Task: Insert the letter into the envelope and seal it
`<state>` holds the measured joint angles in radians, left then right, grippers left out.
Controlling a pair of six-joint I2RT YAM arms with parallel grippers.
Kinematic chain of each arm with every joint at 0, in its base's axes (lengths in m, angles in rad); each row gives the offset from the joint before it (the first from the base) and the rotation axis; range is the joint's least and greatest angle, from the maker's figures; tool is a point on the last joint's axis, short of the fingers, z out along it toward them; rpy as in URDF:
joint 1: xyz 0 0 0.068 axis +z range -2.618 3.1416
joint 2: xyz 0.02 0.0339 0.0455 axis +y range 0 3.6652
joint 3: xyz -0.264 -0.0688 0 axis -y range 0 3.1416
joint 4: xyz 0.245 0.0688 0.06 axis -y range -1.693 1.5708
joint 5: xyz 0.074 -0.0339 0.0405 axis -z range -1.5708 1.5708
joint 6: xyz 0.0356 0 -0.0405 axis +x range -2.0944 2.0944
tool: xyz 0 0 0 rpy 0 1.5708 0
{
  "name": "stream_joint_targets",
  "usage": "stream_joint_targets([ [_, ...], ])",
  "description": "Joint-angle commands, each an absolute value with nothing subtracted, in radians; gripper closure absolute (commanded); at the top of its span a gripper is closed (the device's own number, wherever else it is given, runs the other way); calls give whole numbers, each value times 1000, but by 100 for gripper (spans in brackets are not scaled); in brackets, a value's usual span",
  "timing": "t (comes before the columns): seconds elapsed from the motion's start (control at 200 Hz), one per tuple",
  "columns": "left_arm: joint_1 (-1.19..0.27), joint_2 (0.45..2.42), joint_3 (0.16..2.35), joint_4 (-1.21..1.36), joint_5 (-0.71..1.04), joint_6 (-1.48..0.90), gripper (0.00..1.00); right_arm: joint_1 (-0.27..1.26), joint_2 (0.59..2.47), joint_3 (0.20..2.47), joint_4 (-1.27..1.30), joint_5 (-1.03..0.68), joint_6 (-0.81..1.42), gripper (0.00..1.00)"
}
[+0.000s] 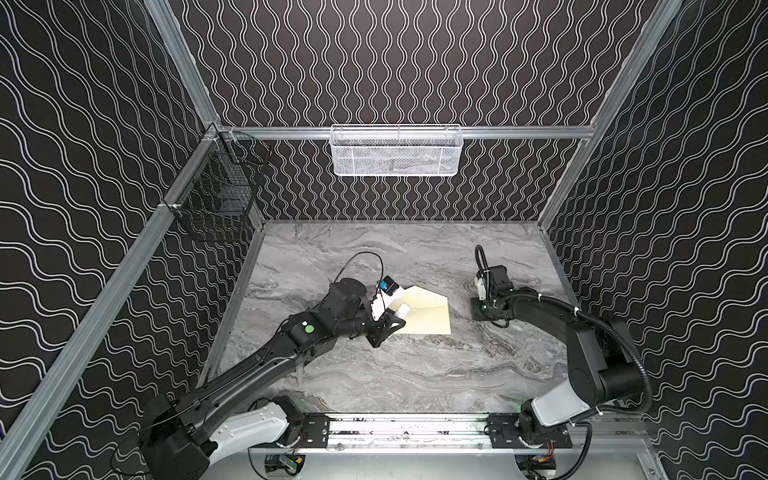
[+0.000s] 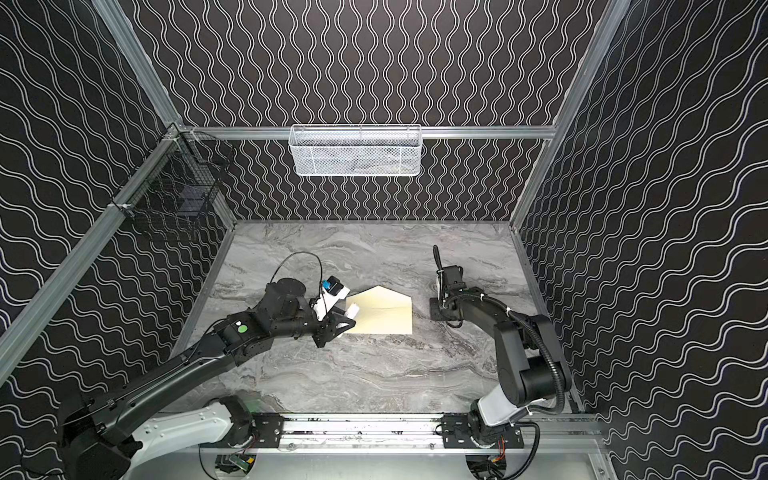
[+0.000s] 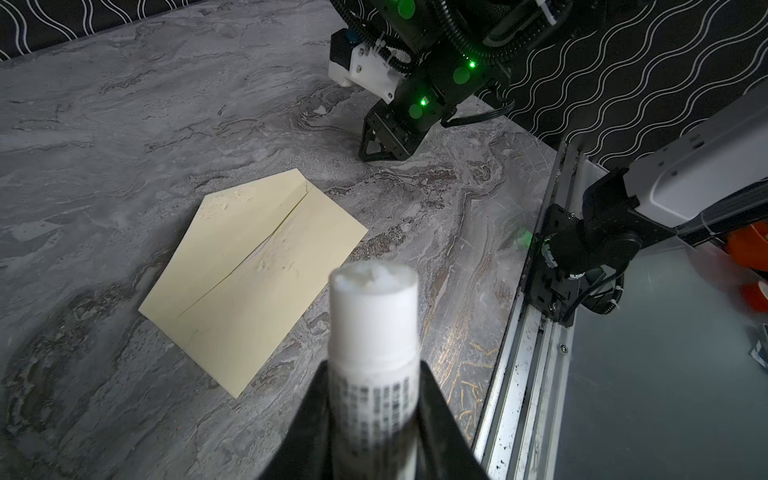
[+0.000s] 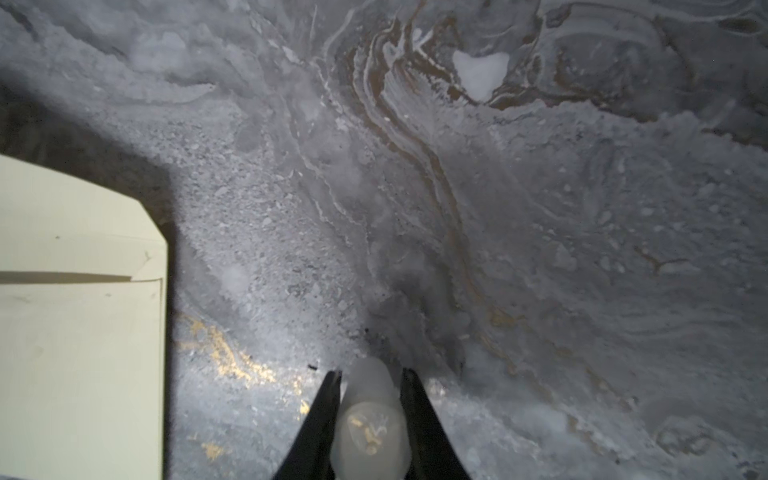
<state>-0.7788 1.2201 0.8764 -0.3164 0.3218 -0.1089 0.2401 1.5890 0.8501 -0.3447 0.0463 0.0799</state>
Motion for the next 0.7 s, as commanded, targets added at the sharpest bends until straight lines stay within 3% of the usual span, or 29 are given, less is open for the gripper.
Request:
stream_joint_targets([
  [0.0,-778,1218,887,-294,312,-123,100,239,1601,862,-366,45,31,88],
  [0.235,-777,1227,897,-313,279,-107,100,241,1582,846,-339,44,19,71],
  [0.696,-775,1239,922,-304,296,-126,100,240,1560,860,-367,38,21,63],
])
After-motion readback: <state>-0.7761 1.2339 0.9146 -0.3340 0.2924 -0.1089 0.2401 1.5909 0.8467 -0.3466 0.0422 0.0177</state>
